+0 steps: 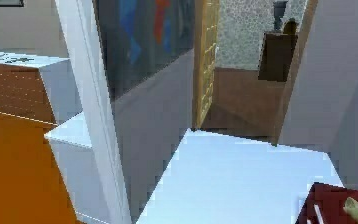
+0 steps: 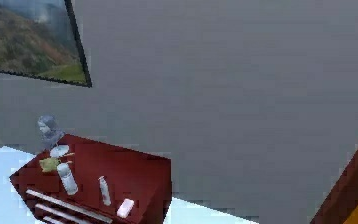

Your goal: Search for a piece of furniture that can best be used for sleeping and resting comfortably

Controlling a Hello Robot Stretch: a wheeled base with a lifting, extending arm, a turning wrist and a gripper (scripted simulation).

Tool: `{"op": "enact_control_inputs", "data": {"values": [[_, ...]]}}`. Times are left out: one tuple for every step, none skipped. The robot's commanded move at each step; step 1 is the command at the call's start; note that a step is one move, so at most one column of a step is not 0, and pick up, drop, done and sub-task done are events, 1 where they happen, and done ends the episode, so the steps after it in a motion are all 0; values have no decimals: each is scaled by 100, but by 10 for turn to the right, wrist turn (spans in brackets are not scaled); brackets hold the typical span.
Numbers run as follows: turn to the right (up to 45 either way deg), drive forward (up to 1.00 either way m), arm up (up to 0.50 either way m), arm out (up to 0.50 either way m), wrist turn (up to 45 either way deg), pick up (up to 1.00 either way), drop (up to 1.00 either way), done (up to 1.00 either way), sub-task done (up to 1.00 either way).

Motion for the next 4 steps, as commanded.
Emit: {"op": "enact_control_inputs", "data": {"values": [[-240,0,0,0,0,0,0,0,0],[0,40,0,0,0,0,0,0,0],[-450,0,0,0,0,0,0,0,0],[-60,0,0,0,0,0,0,0,0]]}}
